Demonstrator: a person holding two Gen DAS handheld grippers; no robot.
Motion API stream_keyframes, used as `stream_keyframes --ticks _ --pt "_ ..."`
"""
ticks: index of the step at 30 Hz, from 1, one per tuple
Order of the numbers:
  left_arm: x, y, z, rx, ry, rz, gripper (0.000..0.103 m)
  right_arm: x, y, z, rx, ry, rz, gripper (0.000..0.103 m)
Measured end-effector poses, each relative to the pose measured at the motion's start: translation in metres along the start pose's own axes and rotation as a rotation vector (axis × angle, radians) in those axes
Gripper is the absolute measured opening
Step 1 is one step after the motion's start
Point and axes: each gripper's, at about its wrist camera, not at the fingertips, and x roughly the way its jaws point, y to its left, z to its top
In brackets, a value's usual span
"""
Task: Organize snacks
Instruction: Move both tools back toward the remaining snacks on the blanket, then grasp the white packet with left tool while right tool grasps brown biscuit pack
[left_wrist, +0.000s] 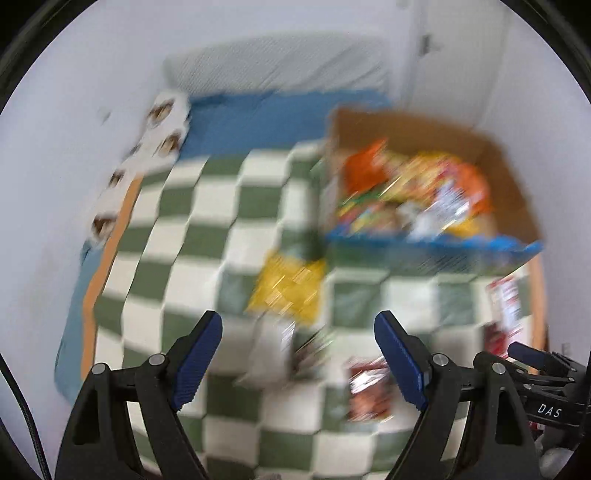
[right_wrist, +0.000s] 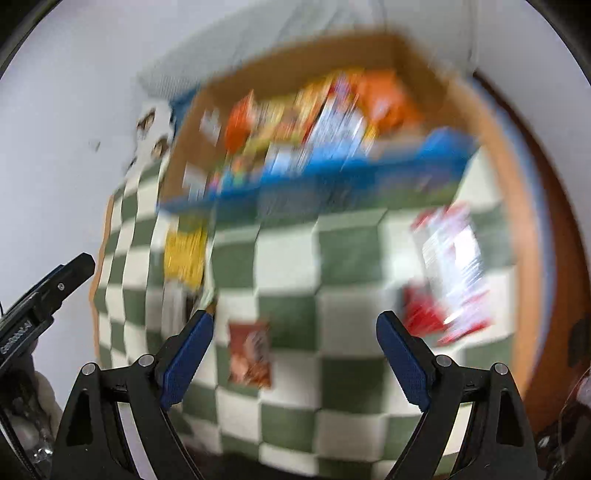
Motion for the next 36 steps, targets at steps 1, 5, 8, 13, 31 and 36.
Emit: stream_keyframes --ticks 1,5,8,13,31,36 --pt "0.008 0.010 -0.006 -0.014 0.024 0.016 0.084 0.018 0.006 -0.007 0.000 0.037 0.008 0.092" --pt "0.040 0.045 -0.027 -0.049 0.103 0.087 0.084 0.088 0.027 -0.029 0.019 0.171 0.041 0.088" --pt "0.064 0.058 -0.035 -0.055 0.164 0.091 0.084 0.130 0.043 -0.041 0.011 0.228 0.014 0.084" --pt "0.103 0.051 -0.032 -0.004 0.240 0.057 0.084 0.167 0.062 -0.055 -0.049 0.239 -0.101 0.081" --pt "0.147 0.050 -0.083 -0.052 0.378 -0.114 0.048 0.130 0.026 -0.085 -0.088 0.268 -0.152 0.059" --pt "0.149 0.049 -0.122 -0.097 0.429 -0.141 0.055 0.131 0.019 -0.097 -0.099 0.336 -0.124 0.062"
